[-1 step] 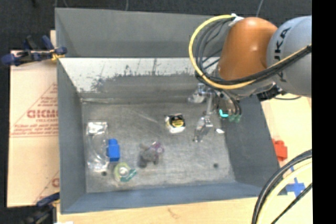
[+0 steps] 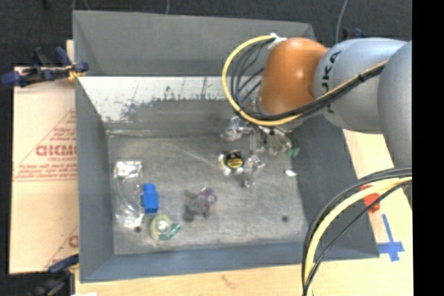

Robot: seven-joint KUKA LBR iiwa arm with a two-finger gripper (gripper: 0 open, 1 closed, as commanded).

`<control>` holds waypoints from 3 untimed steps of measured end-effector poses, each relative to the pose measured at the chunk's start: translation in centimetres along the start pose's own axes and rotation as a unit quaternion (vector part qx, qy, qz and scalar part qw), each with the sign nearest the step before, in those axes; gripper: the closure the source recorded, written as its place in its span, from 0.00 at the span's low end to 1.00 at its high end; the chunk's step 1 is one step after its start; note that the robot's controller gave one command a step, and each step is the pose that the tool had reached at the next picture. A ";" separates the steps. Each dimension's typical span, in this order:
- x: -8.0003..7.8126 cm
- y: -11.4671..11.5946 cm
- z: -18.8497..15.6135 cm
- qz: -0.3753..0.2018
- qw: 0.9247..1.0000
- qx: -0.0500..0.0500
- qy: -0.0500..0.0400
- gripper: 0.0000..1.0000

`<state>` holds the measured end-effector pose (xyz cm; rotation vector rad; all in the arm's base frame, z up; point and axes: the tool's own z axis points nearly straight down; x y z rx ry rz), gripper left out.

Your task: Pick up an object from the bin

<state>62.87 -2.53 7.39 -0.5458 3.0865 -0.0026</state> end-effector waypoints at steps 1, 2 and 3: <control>-0.3 -0.1 -0.4 0.001 1.000 0.001 -0.005 1.00; 1.0 -0.2 -10.8 -0.006 1.000 0.002 -0.002 1.00; 1.3 -0.9 -17.0 0.001 1.000 0.002 -0.002 1.00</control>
Offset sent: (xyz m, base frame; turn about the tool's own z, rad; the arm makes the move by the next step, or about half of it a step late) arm 0.0000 0.0000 0.0000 0.0000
